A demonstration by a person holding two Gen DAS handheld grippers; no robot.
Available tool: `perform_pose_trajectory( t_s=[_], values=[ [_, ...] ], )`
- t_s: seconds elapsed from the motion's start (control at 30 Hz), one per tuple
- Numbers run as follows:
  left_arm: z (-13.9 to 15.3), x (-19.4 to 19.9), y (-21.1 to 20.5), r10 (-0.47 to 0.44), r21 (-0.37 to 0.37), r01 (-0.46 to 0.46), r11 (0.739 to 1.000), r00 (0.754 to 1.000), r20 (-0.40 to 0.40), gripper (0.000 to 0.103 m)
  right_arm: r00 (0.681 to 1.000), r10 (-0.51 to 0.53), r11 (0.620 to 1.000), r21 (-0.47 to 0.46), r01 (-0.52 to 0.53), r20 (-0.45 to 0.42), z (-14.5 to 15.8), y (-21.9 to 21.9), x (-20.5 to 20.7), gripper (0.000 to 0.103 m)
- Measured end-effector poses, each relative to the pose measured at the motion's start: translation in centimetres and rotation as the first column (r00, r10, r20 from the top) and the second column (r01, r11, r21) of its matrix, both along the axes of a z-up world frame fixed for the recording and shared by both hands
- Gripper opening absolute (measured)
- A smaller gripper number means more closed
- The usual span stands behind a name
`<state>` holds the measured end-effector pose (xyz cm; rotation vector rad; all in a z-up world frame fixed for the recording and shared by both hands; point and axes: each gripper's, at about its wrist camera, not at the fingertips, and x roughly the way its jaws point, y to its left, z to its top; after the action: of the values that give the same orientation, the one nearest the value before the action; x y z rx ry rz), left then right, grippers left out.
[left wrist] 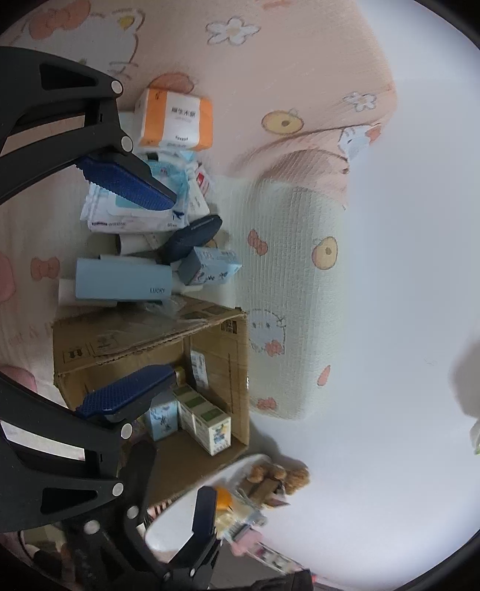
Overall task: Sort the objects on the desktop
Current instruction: 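Move the right tool toward the light-blue box in the pile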
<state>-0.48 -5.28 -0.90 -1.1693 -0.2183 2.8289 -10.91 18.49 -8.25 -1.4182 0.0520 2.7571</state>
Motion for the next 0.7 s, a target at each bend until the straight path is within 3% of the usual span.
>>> perform_pose_trajectory(
  t_s=[0.17, 0.4, 0.53, 0.7],
  values=[
    [-1.0, -0.8, -1.8, -0.025, 0.080, 0.025, 0.996, 1.000, -0.010, 0.087, 0.999, -0.020, 1.000, -0.002, 0.020, 0.035, 0.4, -0.2, -2.0, 0.103],
    [-2.9, -3.4, -3.9, -0.004, 0.099, 0.006, 0.995, 1.000, -0.016, 0.082, 0.998, 0.006, 1.000, 0.020, -0.008, 0.065, 0.4, -0.4, -5.5, 0.103],
    [-4.6, -5.8, -4.7, 0.026, 0.065, -0.024, 0.998, 0.999, -0.023, 0.082, 0.996, 0.046, 0.998, -0.053, -0.042, 0.077, 0.1, 0.0, -7.8, 0.103],
    [-7.6, -9.1, -5.4, 0.022, 0.073, -0.025, 0.997, 0.999, 0.045, 0.080, 0.991, 0.046, 0.991, -0.127, -0.029, 0.129, -1.3, 1.1, -11.9, 0.103]
  ],
)
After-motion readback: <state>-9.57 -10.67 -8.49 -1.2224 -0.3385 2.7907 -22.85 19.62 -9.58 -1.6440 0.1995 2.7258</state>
